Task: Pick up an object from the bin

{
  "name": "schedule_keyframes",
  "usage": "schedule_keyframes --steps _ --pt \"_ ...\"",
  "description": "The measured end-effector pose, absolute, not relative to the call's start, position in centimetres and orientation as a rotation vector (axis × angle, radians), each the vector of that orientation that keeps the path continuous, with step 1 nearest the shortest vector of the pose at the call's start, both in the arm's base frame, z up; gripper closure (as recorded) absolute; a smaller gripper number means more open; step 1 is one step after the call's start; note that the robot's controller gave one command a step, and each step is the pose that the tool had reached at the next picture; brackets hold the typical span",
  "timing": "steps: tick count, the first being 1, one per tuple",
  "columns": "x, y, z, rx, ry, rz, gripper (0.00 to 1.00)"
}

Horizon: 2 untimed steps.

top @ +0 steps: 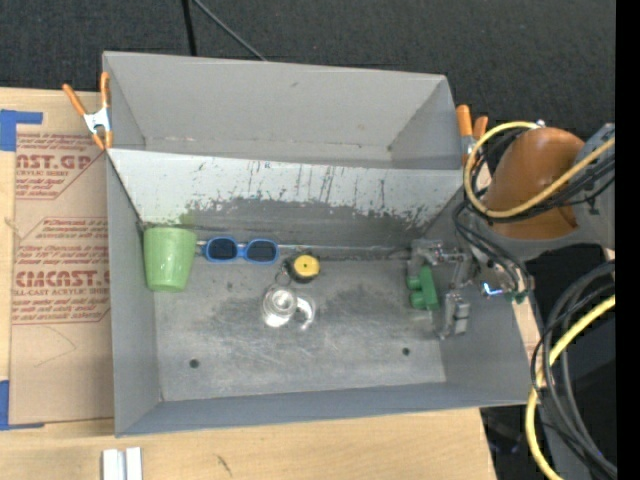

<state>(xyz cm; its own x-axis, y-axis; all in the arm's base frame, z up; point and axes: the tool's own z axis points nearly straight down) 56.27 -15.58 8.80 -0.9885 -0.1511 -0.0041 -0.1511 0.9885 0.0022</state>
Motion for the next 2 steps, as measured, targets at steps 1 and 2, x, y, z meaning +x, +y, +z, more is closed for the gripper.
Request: schedule_keyframes --steps 1,2 --pt "56.3 -15.3 8.8 -0.243 3.130 0.005 1.00" --pt "57.0 -14.7 16.9 -0.257 3.121 -0.005 1.00"
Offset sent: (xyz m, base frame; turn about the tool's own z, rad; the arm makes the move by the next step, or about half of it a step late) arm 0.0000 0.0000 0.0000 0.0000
